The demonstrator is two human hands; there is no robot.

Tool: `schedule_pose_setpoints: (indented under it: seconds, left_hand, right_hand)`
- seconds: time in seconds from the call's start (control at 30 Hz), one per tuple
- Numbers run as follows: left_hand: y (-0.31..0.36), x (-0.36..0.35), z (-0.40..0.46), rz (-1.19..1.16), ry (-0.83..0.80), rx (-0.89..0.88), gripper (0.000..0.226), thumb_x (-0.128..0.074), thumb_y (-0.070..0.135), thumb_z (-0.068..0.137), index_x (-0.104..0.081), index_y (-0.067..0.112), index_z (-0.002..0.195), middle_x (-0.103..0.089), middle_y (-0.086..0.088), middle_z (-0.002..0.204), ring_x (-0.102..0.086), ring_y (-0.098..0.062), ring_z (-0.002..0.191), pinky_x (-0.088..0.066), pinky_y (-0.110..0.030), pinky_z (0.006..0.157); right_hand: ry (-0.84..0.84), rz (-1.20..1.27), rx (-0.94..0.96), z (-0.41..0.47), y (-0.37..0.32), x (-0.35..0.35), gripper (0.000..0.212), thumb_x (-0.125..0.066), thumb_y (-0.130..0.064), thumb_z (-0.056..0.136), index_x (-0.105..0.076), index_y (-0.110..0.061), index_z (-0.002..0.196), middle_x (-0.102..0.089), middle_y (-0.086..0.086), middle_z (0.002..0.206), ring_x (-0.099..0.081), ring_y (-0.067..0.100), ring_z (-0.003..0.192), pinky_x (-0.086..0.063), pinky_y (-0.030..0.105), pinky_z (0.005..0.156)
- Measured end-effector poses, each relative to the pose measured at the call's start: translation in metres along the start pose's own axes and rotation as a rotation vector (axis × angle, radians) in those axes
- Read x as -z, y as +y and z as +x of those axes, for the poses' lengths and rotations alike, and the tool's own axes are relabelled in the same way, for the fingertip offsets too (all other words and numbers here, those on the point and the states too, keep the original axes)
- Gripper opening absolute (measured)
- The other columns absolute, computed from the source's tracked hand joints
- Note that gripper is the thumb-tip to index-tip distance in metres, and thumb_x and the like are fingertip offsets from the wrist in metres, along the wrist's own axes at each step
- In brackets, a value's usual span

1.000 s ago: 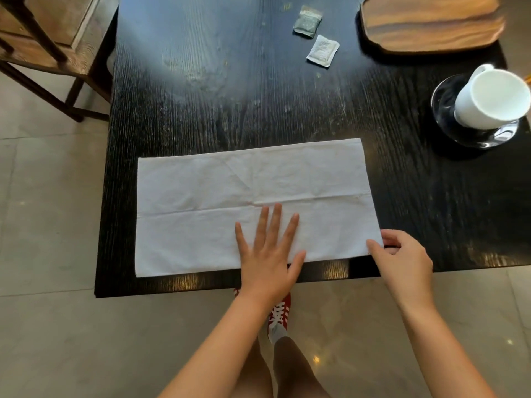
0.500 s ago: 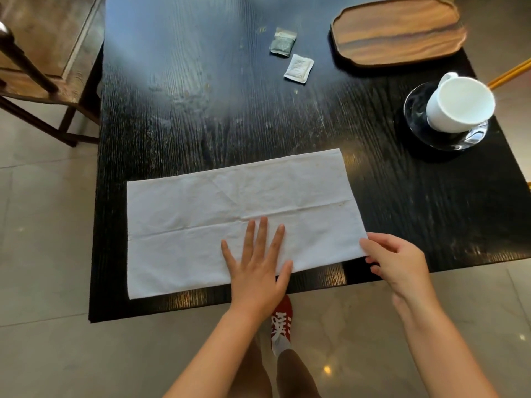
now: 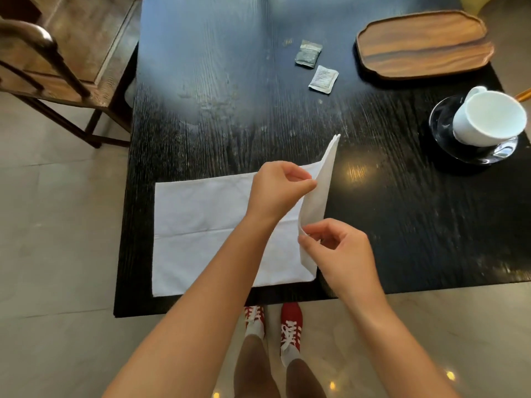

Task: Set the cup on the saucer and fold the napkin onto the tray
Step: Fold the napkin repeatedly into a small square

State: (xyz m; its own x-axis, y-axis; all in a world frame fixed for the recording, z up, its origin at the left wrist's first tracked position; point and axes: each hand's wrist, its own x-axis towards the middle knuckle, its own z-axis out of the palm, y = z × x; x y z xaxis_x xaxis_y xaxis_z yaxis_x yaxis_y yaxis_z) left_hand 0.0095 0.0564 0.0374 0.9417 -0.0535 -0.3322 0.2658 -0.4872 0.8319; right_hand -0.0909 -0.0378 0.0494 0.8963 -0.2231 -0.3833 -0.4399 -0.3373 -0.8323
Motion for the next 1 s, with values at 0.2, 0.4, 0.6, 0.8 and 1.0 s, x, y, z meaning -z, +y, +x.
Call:
schedule_pose_setpoints:
  seconds: [0.2,0.4,0.6,0.8,1.0]
  left_hand:
    - [-0.031,0.052,-0.006,-0.124,0.051,0.066,0.012,-0.067,0.005,0.076,-0.070,0.015,0.082,-0.068,0.001,0.076,-0.064,-0.003,0.068,-0.051,-0.016,0.063]
    - [-0.080,0.116,-0.019,-0.222,0.089,0.233,0.013,-0.063,0.009,0.082,-0.071,0.013,0.091,-0.069,0.000,0.081,-0.063,-0.004,0.071,-0.051,-0.020,0.069]
    - [-0.116,0.157,-0.016,-0.158,0.204,0.201,0.013,-0.065,0.008,0.081,-0.072,0.014,0.089,-0.071,0.002,0.084,-0.065,0.000,0.071,-0.049,-0.011,0.061]
    - [-0.158,0.171,-0.022,0.050,0.327,0.263,0.005,-0.067,0.012,0.080,-0.071,0.015,0.080,-0.065,0.006,0.073,-0.055,-0.006,0.063,-0.045,-0.021,0.062]
    - [-0.171,0.172,-0.018,0.069,0.381,0.311,0.007,-0.066,0.013,0.079,-0.073,0.015,0.080,-0.068,0.004,0.076,-0.064,-0.013,0.074,-0.052,-0.029,0.074]
  right_hand:
    - [-0.114,-0.014,0.024,-0.006,-0.015,-0.041,0.003,-0.069,-0.029,0.080,-0.067,-0.030,0.083,-0.062,-0.017,0.075,-0.055,-0.003,0.078,-0.046,0.006,0.057]
    - [-0.305,-0.093,0.115,-0.017,-0.030,-0.101,0.003,-0.065,-0.031,0.083,-0.063,-0.033,0.084,-0.058,-0.023,0.076,-0.053,-0.009,0.077,-0.044,0.004,0.061]
    - [-0.382,-0.217,0.158,-0.021,-0.036,-0.150,0.010,-0.064,-0.031,0.082,-0.067,-0.030,0.091,-0.053,-0.026,0.073,-0.054,-0.002,0.073,-0.050,0.017,0.073]
    - [-0.439,-0.309,0.196,-0.030,-0.035,-0.182,0.017,-0.060,-0.029,0.083,-0.068,-0.025,0.097,-0.065,-0.013,0.088,-0.056,0.007,0.082,-0.047,0.029,0.086]
    - [-0.445,-0.348,0.181,-0.030,-0.030,-0.205,0.022,-0.057,-0.026,0.084,-0.068,-0.023,0.103,-0.068,-0.007,0.095,-0.059,0.009,0.090,-0.043,0.031,0.091]
